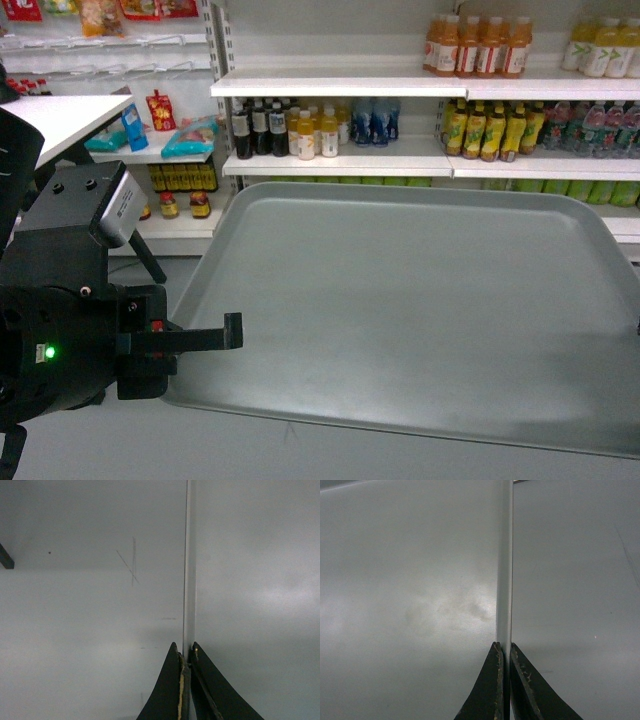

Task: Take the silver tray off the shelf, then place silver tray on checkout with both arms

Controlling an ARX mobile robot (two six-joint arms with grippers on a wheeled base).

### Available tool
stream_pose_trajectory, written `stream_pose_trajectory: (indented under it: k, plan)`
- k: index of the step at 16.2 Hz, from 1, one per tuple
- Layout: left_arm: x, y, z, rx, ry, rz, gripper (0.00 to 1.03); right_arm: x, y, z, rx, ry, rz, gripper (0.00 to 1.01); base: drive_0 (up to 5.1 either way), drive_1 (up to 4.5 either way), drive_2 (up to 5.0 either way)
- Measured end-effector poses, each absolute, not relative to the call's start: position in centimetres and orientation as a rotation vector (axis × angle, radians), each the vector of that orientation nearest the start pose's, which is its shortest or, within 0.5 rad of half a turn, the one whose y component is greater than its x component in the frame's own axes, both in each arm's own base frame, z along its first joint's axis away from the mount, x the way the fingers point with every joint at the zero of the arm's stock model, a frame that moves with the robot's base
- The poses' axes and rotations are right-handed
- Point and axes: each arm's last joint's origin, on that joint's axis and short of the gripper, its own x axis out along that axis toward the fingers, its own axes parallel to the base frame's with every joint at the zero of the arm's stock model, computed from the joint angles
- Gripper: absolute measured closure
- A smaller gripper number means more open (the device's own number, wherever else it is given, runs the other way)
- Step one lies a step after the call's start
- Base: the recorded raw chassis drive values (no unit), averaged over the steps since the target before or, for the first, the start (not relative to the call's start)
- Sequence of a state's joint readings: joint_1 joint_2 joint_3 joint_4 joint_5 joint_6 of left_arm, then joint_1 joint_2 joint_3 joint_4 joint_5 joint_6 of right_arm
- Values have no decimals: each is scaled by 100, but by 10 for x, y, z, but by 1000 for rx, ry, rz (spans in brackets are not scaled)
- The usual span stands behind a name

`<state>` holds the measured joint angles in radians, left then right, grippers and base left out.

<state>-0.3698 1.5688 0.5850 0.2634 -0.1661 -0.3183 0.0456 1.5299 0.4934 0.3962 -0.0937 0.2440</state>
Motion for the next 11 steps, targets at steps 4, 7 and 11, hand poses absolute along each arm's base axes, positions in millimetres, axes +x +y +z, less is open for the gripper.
stream_pose_trajectory:
  k: [4,7,11]
  plan:
    - [260,-96,133,-113,716,-82,100,263,15,129,251,653,56,99,-488,258,258]
    - [260,-96,133,-113,717,-82,100,263,15,129,251,653,56,99,-479,266,266]
    - [261,-96,133,-113,716,-82,100,263,15,129,251,652,56,99,-479,266,266]
